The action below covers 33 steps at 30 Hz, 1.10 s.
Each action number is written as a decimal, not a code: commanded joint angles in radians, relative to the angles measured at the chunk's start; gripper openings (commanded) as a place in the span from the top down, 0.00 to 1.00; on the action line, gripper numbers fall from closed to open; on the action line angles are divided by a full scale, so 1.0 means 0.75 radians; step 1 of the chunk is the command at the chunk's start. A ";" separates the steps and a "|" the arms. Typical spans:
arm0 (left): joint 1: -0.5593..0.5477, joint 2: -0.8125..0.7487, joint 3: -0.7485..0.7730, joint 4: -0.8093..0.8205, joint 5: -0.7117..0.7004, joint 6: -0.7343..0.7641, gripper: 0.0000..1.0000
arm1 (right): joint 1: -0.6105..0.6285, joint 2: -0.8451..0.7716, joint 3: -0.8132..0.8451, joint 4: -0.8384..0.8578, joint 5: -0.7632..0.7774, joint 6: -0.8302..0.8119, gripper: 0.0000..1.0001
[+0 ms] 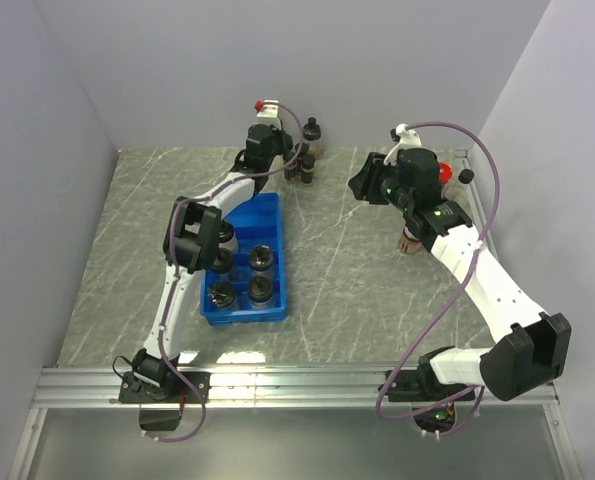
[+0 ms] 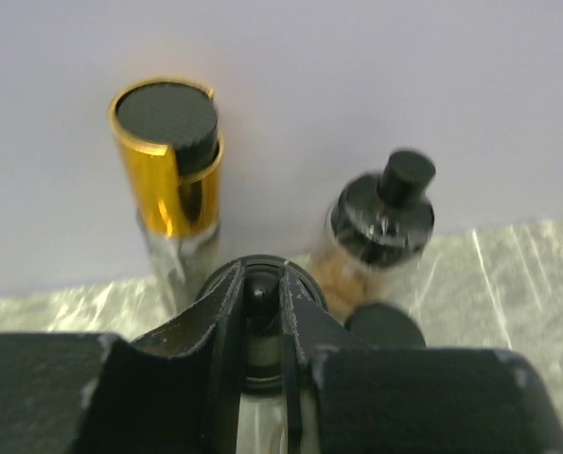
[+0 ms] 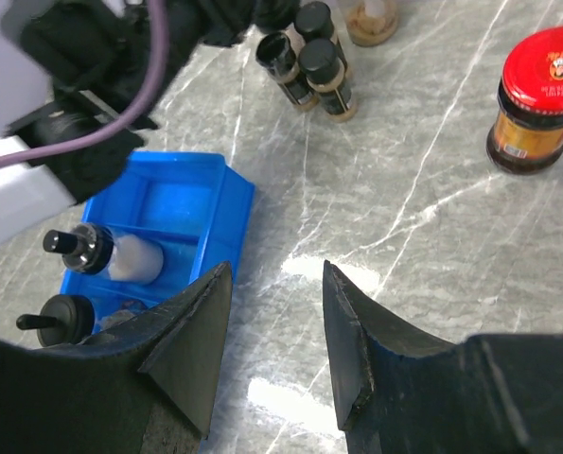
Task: Organize the condiment bottles
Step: Pick up the bottle from the center of the board, then place the bottle in the storage box.
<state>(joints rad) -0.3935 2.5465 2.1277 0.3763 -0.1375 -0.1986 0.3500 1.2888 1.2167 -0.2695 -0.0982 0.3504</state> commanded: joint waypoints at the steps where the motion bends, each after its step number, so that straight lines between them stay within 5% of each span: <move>1: -0.007 -0.206 -0.165 0.048 -0.033 0.046 0.99 | -0.017 -0.056 -0.029 0.091 -0.020 0.013 0.50; 24: -0.009 -0.783 -0.642 -0.060 -0.125 0.165 1.00 | -0.025 -0.023 -0.080 0.183 -0.082 0.063 0.52; 33: -0.011 -1.021 -0.752 -0.199 0.024 0.089 1.00 | -0.025 0.006 -0.060 0.187 -0.069 0.056 0.52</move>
<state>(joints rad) -0.3969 1.9156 1.5887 0.2024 -0.1799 -0.1017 0.3393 1.2873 1.1526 -0.1719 -0.1513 0.3958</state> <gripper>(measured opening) 0.215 0.479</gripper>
